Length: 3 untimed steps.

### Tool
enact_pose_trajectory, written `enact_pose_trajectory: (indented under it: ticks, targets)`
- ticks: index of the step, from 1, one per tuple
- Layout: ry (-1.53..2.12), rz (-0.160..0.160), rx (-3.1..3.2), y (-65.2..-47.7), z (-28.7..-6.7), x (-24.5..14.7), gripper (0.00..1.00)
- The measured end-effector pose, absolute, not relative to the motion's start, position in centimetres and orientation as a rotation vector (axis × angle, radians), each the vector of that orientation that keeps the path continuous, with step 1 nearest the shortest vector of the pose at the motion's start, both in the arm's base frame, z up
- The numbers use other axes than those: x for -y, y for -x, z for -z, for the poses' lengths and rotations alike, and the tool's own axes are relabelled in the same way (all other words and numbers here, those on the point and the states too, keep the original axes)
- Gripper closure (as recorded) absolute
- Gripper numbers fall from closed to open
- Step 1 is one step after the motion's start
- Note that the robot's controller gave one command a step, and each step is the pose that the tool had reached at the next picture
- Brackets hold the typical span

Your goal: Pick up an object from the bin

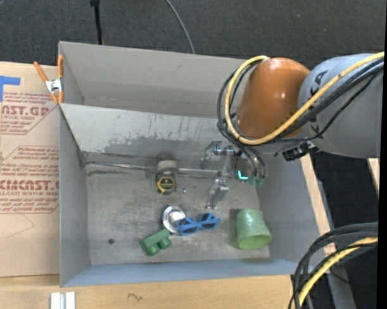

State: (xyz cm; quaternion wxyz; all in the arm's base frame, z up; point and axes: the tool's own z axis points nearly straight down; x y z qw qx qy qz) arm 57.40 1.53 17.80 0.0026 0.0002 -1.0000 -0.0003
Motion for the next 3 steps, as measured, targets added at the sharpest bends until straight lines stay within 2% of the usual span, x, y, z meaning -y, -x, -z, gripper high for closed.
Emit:
enact_pose_trajectory:
  ticks: [1,2,3]
  targets:
    - [-0.071,0.001,3.148,-52.0,-7.1,-3.9,0.0]
    - [-0.037,0.004,3.144,-50.8,-10.1,-6.8,0.0]
    - [-0.033,0.003,3.141,-50.3,-9.9,-8.6,0.0]
